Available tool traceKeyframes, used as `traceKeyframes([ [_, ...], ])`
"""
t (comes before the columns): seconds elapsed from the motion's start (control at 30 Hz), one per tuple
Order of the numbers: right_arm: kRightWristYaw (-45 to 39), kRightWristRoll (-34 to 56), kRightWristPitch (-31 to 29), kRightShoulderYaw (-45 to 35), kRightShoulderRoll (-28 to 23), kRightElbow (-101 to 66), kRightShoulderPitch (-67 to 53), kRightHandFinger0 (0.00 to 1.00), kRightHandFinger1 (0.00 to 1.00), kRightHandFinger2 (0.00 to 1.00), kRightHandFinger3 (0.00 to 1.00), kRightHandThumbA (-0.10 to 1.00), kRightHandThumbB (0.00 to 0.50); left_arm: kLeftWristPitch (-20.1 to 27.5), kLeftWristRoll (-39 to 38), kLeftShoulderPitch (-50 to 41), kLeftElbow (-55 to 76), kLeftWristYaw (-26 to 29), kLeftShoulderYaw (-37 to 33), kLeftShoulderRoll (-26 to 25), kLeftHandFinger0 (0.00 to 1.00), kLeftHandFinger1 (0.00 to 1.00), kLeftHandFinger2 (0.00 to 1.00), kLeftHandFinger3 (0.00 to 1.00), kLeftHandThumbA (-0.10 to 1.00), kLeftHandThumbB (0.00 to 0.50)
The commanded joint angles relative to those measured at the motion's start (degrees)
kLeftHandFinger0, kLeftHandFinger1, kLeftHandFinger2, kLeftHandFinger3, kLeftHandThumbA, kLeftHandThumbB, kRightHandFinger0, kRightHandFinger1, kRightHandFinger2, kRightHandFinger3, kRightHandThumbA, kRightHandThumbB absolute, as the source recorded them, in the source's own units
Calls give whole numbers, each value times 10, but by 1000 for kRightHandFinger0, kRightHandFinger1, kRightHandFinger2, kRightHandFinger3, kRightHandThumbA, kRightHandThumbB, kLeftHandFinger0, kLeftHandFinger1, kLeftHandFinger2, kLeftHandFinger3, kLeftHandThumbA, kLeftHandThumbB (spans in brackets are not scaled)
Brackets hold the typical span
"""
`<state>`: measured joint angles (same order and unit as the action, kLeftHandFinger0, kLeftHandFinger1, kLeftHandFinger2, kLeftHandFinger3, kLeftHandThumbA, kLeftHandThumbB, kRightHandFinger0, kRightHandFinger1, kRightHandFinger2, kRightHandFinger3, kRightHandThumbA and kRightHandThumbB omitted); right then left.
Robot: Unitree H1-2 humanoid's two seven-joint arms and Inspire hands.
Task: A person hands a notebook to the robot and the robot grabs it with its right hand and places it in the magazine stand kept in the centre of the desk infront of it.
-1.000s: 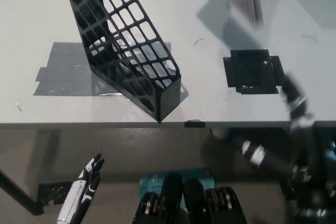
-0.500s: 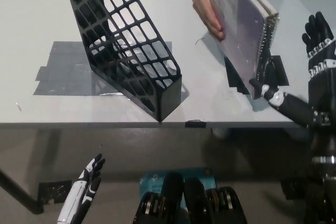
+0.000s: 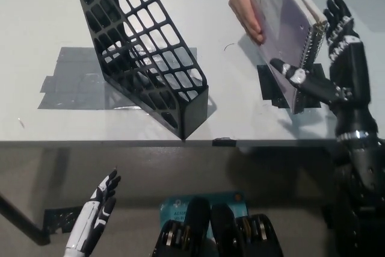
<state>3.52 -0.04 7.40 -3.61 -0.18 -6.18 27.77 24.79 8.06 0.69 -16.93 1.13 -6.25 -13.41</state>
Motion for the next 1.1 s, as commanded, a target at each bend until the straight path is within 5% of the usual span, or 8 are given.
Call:
traceKeyframes([
  [0.0,-3,-2,-13,8,0,37,60,1000,1000,1000,1000,1000,342,21,4,9,6,11,1,-11,1000,1000,1000,1000,1000,500],
  [0.4,16,-46,54,21,-9,113,130,1000,1000,1000,1000,1000,315,21,4,17,7,8,3,-12,1000,1000,1000,1000,1000,500],
  [0.43,27,-65,86,25,-9,109,136,1000,1000,1000,1000,1000,284,21,4,17,8,9,3,-12,1000,1000,1000,1000,1000,500],
  [0.47,43,-98,120,34,-11,109,146,1000,1000,1000,1000,1000,91,21,3,18,8,8,4,-12,1000,1000,1000,1000,1000,500],
  [0.5,50,-109,134,36,-11,109,150,939,1000,1000,1000,954,95,21,2,18,9,7,4,-13,1000,1000,1000,1000,1000,500],
  [0.6,51,-102,162,29,-8,100,151,11,32,49,125,879,0,21,2,18,10,6,3,-14,1000,1000,1000,1000,1000,500],
  [0.87,50,-36,182,-23,29,83,144,0,0,218,152,1000,0,21,3,19,11,7,4,-14,1000,1000,1000,1000,1000,500],
  [1.07,36,-3,149,-47,39,91,142,0,0,51,103,979,26,21,4,21,8,8,3,-15,1000,1000,1000,1000,1000,500],
])
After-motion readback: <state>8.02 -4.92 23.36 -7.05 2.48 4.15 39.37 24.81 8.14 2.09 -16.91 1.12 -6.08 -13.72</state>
